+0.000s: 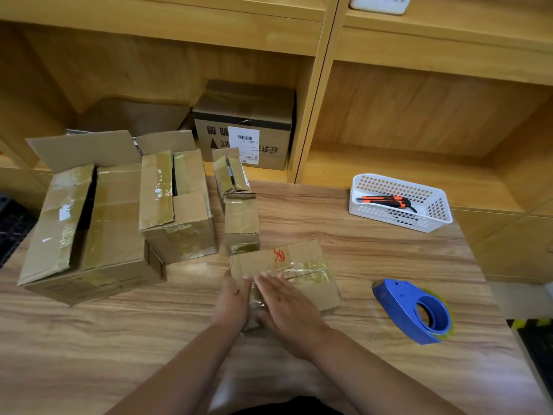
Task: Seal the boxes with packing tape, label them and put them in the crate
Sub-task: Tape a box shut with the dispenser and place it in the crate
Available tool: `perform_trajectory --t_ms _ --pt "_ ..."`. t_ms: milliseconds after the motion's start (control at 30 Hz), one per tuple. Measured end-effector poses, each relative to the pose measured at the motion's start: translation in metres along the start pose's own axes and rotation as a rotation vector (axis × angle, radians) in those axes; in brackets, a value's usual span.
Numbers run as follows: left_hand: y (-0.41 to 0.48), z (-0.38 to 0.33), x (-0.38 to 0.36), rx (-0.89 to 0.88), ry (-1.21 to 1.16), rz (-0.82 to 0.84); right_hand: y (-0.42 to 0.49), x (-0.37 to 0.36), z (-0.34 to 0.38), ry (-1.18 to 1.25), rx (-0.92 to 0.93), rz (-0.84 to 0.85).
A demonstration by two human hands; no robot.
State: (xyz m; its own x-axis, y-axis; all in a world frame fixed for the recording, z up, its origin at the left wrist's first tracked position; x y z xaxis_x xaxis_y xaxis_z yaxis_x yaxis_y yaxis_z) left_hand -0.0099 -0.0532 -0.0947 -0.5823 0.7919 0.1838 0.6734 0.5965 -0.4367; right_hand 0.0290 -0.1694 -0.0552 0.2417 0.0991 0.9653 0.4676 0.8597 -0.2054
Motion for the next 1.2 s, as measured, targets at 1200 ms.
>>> perform_trajectory --t_ms 1200 --pt "0.006 0.011 -0.006 -0.110 0.048 -0.035 0.012 -0.023 -0.093 0.227 -0.923 -0.018"
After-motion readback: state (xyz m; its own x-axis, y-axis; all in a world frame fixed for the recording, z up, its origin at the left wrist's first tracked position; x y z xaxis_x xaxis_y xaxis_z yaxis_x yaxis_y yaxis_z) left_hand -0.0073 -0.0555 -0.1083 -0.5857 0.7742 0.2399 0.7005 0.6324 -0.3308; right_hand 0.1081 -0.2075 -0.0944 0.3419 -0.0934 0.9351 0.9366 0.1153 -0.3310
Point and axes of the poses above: each hand's wrist, its own y-axis towards the middle knuckle, its own x-axis out of the back of the hand, z = x × y, the point moved 3 cm from there along y, towards the middle knuckle, and after that the axes turned 11 degrees about -y, right-handed, at the moved point
